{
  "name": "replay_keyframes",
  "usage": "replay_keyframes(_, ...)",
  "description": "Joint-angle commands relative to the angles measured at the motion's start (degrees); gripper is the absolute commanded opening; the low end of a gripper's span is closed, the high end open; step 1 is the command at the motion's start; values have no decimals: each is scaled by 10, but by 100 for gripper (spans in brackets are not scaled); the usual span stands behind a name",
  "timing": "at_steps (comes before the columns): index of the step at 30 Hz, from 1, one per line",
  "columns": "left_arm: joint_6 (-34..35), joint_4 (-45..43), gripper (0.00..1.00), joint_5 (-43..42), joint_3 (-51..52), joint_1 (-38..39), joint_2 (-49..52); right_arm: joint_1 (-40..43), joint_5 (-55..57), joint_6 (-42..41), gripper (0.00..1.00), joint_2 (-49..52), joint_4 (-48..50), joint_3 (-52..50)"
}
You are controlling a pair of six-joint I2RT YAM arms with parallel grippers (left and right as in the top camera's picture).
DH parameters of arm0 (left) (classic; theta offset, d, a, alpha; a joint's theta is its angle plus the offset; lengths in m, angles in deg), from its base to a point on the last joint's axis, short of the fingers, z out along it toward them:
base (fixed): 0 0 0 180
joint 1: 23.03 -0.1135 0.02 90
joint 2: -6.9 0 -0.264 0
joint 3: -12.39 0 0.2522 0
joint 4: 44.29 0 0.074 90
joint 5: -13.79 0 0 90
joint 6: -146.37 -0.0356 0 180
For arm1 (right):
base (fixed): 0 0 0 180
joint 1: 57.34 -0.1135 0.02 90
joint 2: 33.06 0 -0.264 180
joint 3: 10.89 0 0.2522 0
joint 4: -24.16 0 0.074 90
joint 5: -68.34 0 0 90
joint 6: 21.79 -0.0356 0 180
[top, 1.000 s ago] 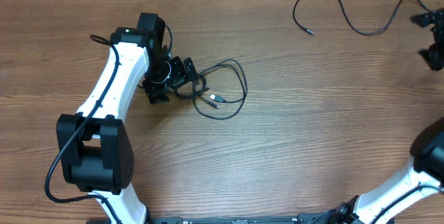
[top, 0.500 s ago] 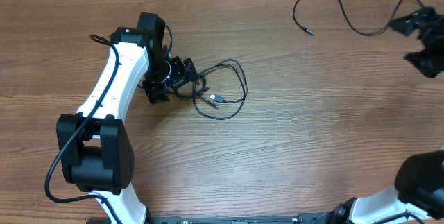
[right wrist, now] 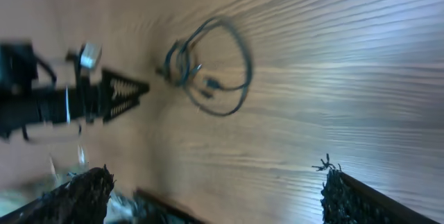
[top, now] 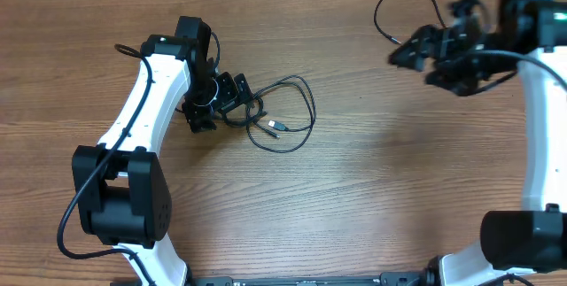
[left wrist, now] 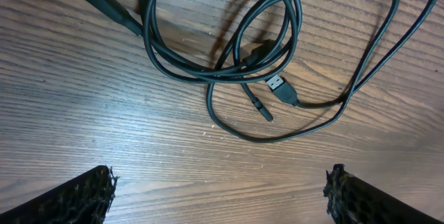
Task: Untangle cables
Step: 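Swing the right gripper left to the cable bundle at center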
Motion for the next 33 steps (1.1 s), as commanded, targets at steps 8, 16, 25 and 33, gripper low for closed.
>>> replay_keyframes(8, 35, 23, 99, -45, -9, 5, -2, -163, -3, -10, 100, -9, 86, -38)
replay_keyframes(16, 1, 22, 100, -87, -9, -9, -2, -194, -6, -51, 100, -2, 117, -47)
replay_keyframes(25, -121, 40, 96, -195, -9, -21, -8, -196, 51, -55, 100, -2, 151, -80)
replay_keyframes(33, -122, 50, 98, -120, -9, -14, -97, -196, 76, -125, 100, -2, 189, -141)
